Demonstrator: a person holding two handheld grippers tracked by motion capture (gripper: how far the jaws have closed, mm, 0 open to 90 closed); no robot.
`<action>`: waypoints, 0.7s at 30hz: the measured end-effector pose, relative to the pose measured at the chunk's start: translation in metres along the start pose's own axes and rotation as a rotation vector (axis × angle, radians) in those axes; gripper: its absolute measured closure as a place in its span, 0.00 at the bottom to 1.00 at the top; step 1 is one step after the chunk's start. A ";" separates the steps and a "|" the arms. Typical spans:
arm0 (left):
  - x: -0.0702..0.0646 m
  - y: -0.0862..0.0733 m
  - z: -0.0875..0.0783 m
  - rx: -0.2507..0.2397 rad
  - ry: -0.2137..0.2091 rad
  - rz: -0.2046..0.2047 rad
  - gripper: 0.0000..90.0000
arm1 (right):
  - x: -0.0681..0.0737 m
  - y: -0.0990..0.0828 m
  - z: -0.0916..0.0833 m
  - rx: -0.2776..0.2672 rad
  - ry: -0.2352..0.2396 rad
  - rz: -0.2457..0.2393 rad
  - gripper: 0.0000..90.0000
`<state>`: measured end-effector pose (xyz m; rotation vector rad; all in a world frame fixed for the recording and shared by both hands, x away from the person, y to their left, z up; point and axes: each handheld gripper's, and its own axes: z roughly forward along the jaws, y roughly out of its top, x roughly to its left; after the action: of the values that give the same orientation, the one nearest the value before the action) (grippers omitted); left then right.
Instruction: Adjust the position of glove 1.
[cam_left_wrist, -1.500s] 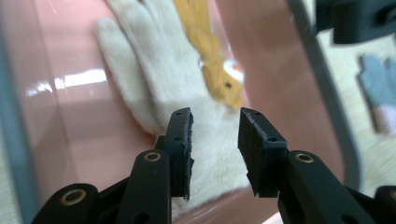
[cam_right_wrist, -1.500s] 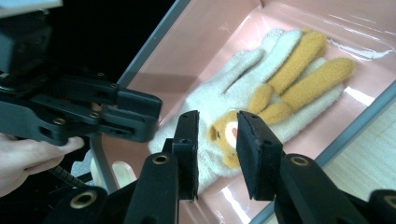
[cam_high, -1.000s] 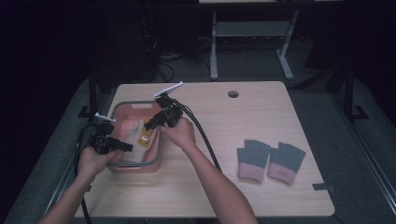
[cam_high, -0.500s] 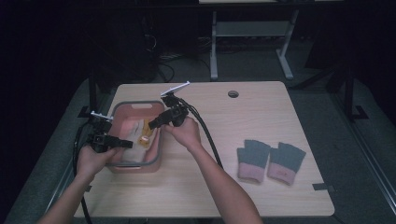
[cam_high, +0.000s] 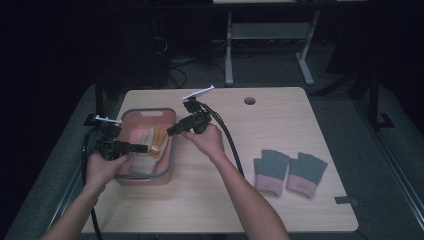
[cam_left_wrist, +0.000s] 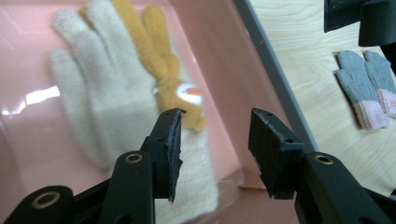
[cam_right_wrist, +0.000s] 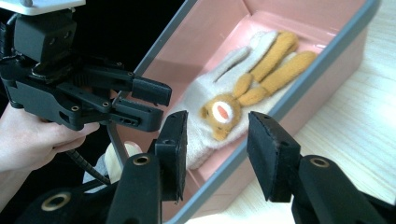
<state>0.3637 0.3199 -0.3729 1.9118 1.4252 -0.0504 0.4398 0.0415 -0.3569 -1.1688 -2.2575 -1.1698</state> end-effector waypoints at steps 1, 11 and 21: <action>-0.002 0.000 0.000 -0.007 -0.005 0.000 0.60 | -0.001 -0.001 -0.002 -0.002 0.000 0.000 0.64; -0.021 0.007 0.004 -0.024 -0.041 0.019 0.59 | -0.013 -0.011 -0.022 -0.023 -0.001 0.018 0.61; -0.041 0.009 0.007 -0.038 -0.068 0.045 0.56 | -0.018 -0.018 -0.044 -0.055 0.001 0.011 0.58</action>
<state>0.3584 0.2818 -0.3551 1.8931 1.3282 -0.0663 0.4330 -0.0087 -0.3505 -1.1992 -2.2291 -1.2353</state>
